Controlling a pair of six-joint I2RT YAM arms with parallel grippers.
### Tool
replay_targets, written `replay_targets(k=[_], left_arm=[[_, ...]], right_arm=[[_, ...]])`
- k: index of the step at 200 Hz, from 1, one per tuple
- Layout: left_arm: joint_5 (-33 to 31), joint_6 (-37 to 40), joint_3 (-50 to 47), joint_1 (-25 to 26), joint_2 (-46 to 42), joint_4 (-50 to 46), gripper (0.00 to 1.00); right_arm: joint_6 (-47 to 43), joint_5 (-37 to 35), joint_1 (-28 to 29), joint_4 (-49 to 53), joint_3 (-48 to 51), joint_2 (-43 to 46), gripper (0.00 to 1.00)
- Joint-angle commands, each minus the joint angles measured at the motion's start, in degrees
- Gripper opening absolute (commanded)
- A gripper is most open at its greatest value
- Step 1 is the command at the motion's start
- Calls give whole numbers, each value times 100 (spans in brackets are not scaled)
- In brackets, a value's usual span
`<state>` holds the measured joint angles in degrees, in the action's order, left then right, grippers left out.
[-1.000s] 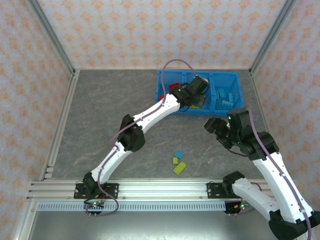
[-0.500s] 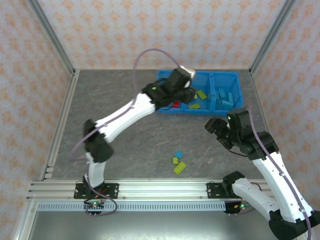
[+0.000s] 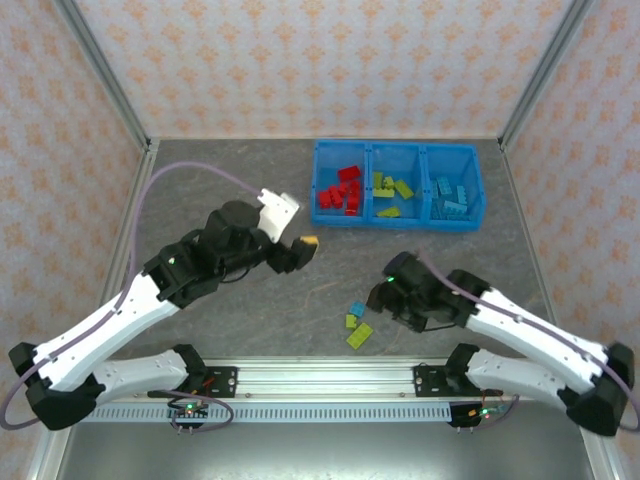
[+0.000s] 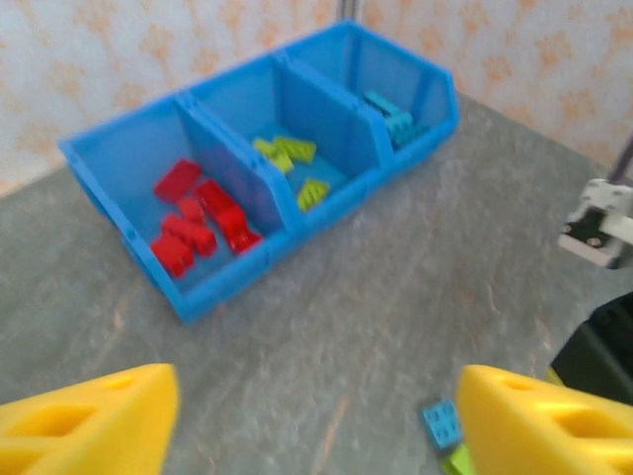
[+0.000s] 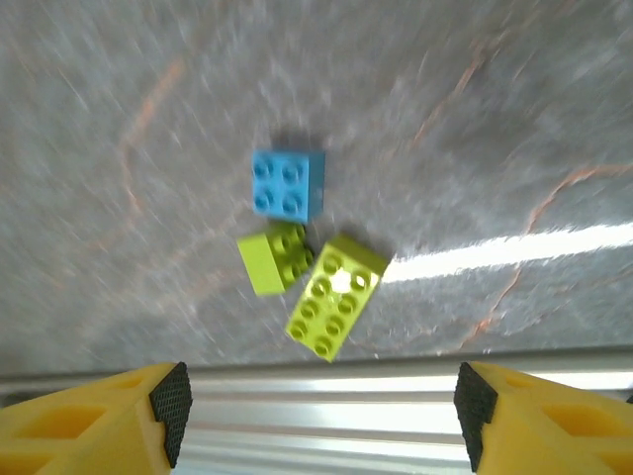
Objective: Sort the legos into containers by color
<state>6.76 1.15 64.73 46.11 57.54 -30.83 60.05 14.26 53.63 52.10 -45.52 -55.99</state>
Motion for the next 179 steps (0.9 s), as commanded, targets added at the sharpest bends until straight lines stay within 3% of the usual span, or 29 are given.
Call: replay_targets(k=[1,19,45,91,111,134,179], left_arm=[[511,805,-486,27,-539,-232,90],[513,917,-820,26,-806,11,99],[601,915,-859,24,-742,79,100],[686,853,-880,26,-586,57,100],[706,810,-927,28,-565,122,100],[726,791,-944,21,-515,167,100],[824,799,-977,27,-465,99,100]], right_arm=[[355,-308,733,-386,-226,-796,74],[104,-174,1147,-405,-646,-1770,76],[-140,-273,1364,-203,-1098,-2806,83],[252,-619,1373,-266,-759,-3132,98],[348,-655,1373,-313,-657,-3213,100],[431,-729,1373,-331,-604,-3327,94],[566,-820,1379,-339,-413,-3332,72]])
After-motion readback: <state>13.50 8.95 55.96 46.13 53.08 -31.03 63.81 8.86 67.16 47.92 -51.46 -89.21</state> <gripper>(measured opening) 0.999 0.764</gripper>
